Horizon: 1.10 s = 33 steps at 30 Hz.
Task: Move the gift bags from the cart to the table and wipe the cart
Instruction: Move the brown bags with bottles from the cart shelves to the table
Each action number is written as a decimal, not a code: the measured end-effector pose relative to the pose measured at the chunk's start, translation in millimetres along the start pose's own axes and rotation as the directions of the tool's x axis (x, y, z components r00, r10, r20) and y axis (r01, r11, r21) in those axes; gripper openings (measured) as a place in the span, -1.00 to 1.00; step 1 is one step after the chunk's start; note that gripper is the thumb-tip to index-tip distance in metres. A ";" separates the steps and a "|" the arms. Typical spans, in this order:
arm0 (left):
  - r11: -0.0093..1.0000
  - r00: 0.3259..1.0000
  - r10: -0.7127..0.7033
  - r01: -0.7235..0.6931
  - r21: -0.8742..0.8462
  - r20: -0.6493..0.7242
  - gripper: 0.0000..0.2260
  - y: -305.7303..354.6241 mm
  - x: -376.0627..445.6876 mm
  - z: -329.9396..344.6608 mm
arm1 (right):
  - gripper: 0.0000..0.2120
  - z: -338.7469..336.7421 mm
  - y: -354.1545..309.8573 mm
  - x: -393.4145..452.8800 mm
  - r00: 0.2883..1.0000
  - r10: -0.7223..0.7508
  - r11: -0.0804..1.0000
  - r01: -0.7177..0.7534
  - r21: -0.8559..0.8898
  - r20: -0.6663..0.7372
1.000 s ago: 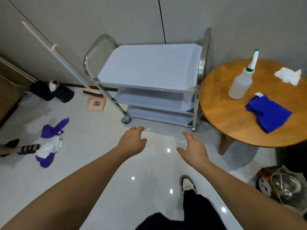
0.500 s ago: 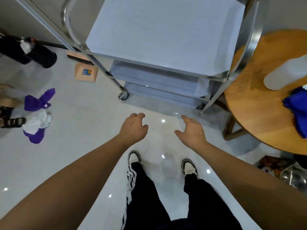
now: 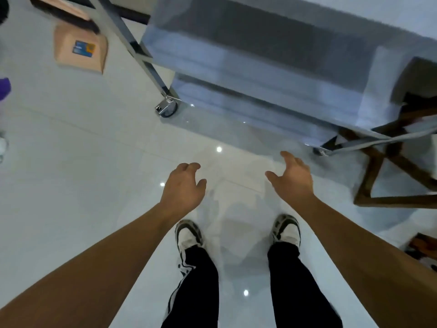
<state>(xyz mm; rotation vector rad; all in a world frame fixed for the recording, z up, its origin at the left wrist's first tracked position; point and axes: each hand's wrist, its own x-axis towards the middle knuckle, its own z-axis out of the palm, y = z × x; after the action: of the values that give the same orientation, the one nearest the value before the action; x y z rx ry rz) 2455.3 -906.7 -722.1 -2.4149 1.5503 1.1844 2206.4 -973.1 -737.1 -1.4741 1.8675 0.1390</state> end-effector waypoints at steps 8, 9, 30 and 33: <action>0.993 0.991 0.019 -0.034 -0.113 -0.134 -0.57 -37.7 161.4 133.0 | -0.35 107.9 25.8 169.4 0.966 -0.196 0.981 0.195 -0.024 -0.169; 0.990 0.985 0.037 -0.059 -0.132 -0.166 -0.57 -33.3 180.9 144.2 | -0.35 114.5 26.7 187.7 0.953 -0.227 0.974 0.225 -0.034 -0.202; 0.861 0.658 0.379 -0.508 -0.013 -0.651 -0.59 73.1 387.6 157.3 | -0.22 49.6 -0.5 398.8 0.483 -0.530 0.840 0.408 -0.357 -0.697; 0.852 0.667 0.342 -0.518 -0.082 -0.662 -0.61 75.2 394.6 165.6 | -0.09 37.6 -11.2 398.3 0.494 -0.537 0.837 0.411 -0.360 -0.684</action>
<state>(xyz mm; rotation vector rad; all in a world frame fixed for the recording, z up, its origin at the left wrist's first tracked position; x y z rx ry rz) 2383.7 -1177.4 -1054.3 -2.9141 2.4185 0.6440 2208.0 -1275.1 -999.7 -2.3654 1.9689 -0.7704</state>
